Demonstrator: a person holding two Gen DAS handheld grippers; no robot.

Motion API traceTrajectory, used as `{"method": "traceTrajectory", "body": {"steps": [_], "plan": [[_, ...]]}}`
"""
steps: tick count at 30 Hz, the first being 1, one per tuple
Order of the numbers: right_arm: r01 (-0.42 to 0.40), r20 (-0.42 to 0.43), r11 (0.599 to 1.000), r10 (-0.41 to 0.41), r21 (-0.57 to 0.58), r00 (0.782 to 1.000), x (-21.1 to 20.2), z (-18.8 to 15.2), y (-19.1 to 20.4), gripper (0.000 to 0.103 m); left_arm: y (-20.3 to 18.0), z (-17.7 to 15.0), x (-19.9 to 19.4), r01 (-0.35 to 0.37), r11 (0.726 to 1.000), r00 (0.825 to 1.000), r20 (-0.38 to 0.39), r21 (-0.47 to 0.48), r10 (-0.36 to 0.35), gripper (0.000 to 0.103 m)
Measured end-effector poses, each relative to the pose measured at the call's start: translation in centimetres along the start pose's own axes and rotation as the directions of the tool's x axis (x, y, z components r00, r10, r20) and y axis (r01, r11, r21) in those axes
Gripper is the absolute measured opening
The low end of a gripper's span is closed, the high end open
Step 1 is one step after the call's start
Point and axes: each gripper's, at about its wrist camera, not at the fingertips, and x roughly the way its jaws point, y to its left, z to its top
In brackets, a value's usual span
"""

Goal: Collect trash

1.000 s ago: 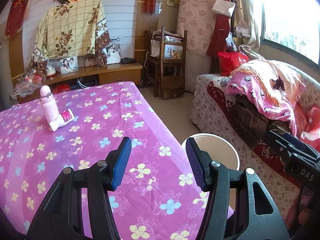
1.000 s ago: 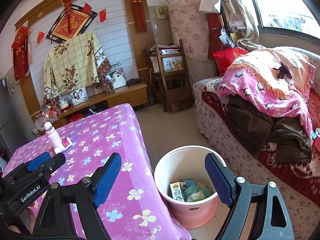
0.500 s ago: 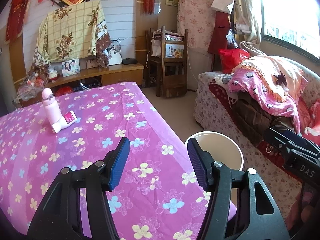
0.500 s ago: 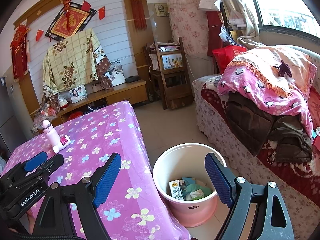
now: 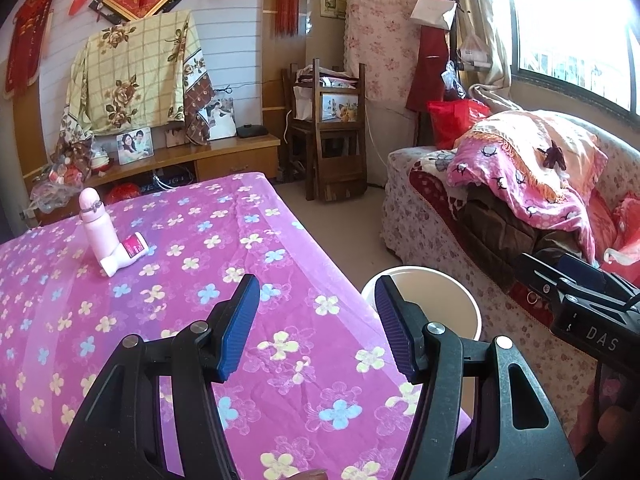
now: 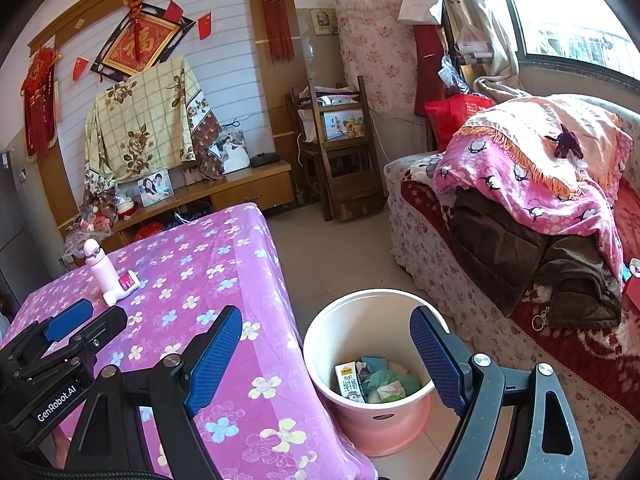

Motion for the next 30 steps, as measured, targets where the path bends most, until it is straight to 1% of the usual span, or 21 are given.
{"method": "traceTrajectory", "body": {"steps": [8, 30], "plan": [[-0.004, -0.002, 1.000, 0.004, 0.000, 1.000, 0.02, -0.02, 0.09, 0.084, -0.09, -0.04, 0.13, 0.019, 1.000, 1.000, -0.009, -0.004, -0.019, 0.059], [-0.008, -0.013, 1.000, 0.008, -0.004, 1.000, 0.20, -0.40, 0.35, 0.085, 0.31, -0.38, 0.37, 0.025, 1.000, 0.999, -0.020, -0.008, -0.026, 0.059]]}}
